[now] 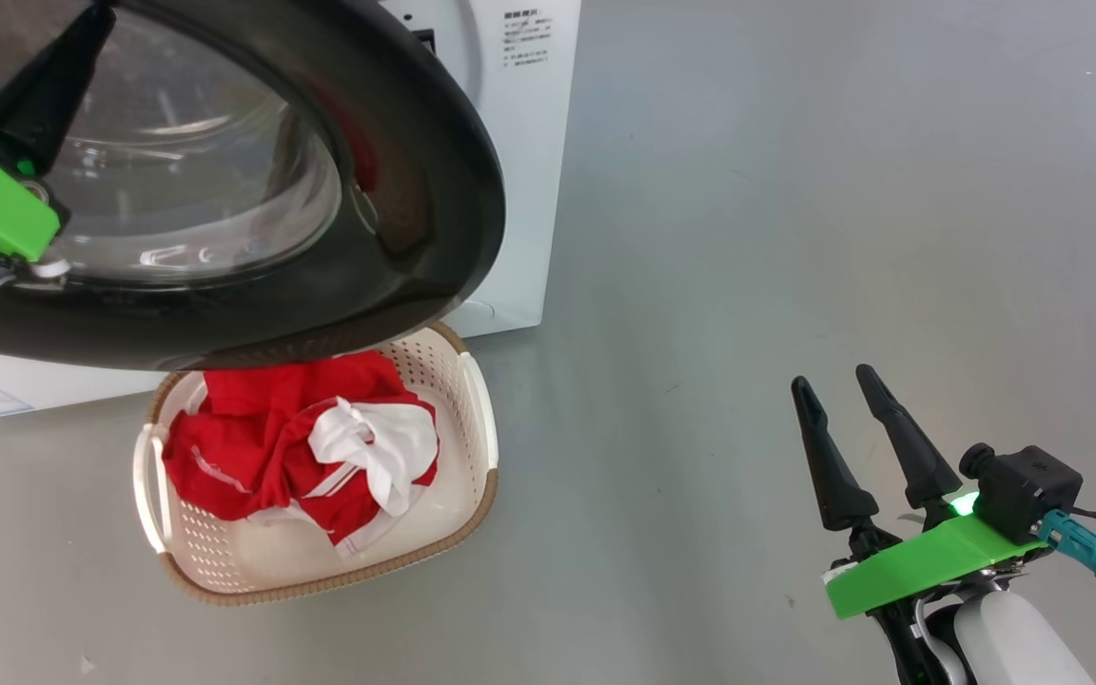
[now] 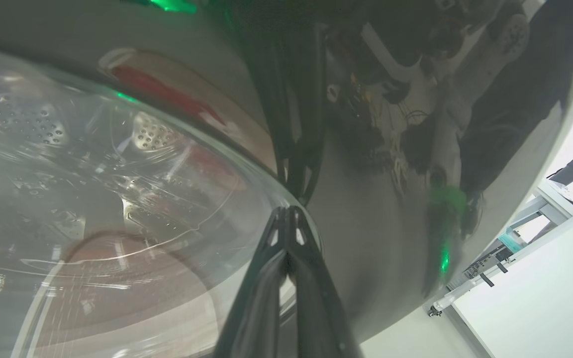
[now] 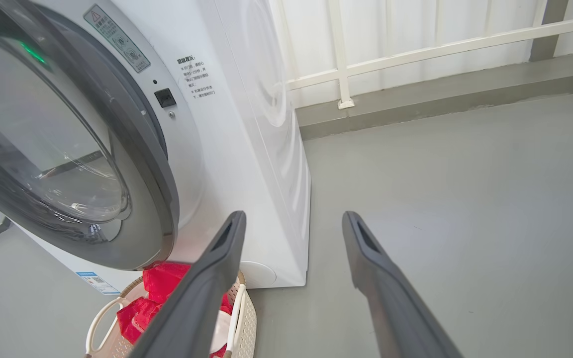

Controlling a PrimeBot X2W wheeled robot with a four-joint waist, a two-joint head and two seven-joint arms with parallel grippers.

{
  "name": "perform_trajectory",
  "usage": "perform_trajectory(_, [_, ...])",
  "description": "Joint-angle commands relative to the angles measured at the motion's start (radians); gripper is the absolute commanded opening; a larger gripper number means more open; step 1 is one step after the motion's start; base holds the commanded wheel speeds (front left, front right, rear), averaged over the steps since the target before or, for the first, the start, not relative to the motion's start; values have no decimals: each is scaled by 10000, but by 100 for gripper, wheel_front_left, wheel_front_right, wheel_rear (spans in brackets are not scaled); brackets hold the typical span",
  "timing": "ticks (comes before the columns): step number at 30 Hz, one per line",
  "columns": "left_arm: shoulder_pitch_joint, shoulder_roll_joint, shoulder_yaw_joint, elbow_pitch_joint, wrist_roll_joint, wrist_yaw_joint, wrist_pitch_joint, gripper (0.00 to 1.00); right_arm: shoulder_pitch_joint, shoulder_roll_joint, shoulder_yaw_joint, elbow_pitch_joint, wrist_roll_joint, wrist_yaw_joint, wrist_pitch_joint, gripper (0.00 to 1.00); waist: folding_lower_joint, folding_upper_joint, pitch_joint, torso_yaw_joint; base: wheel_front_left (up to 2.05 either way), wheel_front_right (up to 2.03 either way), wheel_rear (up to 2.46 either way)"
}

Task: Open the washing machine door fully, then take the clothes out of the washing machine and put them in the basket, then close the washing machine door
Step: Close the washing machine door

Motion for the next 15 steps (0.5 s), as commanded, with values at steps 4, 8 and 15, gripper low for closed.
perform_trajectory(4, [-179, 773, -22, -310, -312, -67, -223, 0, -81, -69, 184, -221, -21, 48, -63, 100, 0, 0, -127, 159, 0, 0, 0])
perform_trajectory(8, [189, 920, -216, -488, -543, -67, -520, 0, -41, -163, 212, -205, -39, 48, -63, 100, 0, 0, -265, 327, 0, 0, 0])
perform_trajectory(15, [1215, 1145, -645, -995, -738, -67, -1205, 21, 110, -304, 235, -187, -67, 48, -63, 100, 0, 0, -543, 582, 0, 0, 0])
